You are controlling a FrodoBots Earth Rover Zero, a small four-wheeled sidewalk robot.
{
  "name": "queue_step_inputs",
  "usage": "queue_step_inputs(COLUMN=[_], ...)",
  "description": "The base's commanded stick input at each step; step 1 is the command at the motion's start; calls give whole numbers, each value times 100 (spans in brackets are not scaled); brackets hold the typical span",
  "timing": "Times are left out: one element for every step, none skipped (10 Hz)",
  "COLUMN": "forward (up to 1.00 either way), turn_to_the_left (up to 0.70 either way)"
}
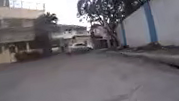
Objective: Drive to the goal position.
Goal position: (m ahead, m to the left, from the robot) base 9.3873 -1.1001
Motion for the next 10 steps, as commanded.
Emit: queue_step_inputs(forward=[100, 100, 100, 100, 100, 100, 100, 100, 100, 100], turn_to_the_left=[0, 0, 0, 0, 0, 0, 0, 0, 0, 0])
